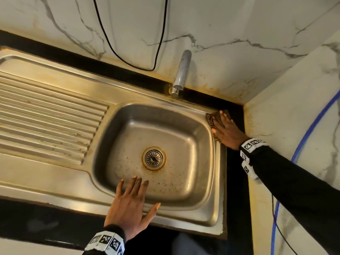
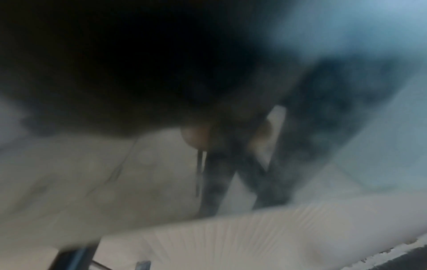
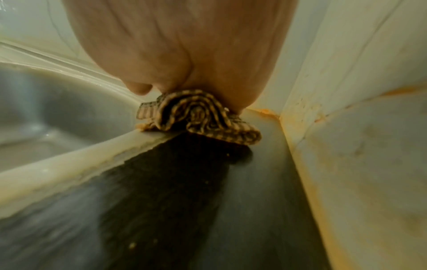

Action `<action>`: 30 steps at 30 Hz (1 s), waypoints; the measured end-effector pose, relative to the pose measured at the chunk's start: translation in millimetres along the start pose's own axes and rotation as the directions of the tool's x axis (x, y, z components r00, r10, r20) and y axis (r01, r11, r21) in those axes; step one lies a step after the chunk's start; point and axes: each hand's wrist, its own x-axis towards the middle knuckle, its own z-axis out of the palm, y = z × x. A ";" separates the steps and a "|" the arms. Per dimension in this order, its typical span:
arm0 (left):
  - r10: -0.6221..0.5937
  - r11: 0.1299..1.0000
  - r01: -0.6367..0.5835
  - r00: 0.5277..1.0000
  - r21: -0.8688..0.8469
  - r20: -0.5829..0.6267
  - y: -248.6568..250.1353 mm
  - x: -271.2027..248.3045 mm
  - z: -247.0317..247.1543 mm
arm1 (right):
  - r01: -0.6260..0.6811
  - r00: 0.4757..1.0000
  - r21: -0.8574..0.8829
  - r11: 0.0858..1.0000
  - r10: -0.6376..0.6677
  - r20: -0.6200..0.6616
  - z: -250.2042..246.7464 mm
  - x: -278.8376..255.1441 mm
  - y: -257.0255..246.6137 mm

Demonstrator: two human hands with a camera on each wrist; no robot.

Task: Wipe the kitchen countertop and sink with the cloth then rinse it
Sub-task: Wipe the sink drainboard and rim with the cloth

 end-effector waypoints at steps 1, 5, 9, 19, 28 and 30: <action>0.000 1.000 0.000 1.000 -0.003 -0.008 -1.3 -0.2 0.5 | 0.044 0.999 -0.044 0.998 -0.045 -0.022 2.1 2.1 -0.6; -0.016 1.000 0.015 0.999 -0.024 -0.028 -1.8 3.2 -3.5 | 0.251 0.955 -0.195 0.948 -0.276 -0.112 -18.2 31.3 -25.3; -0.024 1.000 0.023 0.999 -0.020 -0.048 -2.0 2.8 -0.2 | 0.407 0.874 -0.331 0.852 -0.468 -0.130 -45.4 84.2 -103.3; -0.052 0.999 0.051 0.995 -0.019 -0.080 -6.3 7.1 1.1 | 0.139 0.980 -0.223 0.965 -0.165 -0.106 -25.9 34.3 -46.9; -0.047 0.998 0.048 0.998 0.027 -0.034 -0.2 3.9 -4.6 | -0.203 0.972 0.038 0.978 0.206 -0.110 39.5 -74.0 -70.7; -0.026 1.000 0.026 0.999 0.015 -0.045 1.4 3.8 -6.8 | -0.199 0.968 0.056 0.978 0.205 -0.147 69.9 -119.2 -78.1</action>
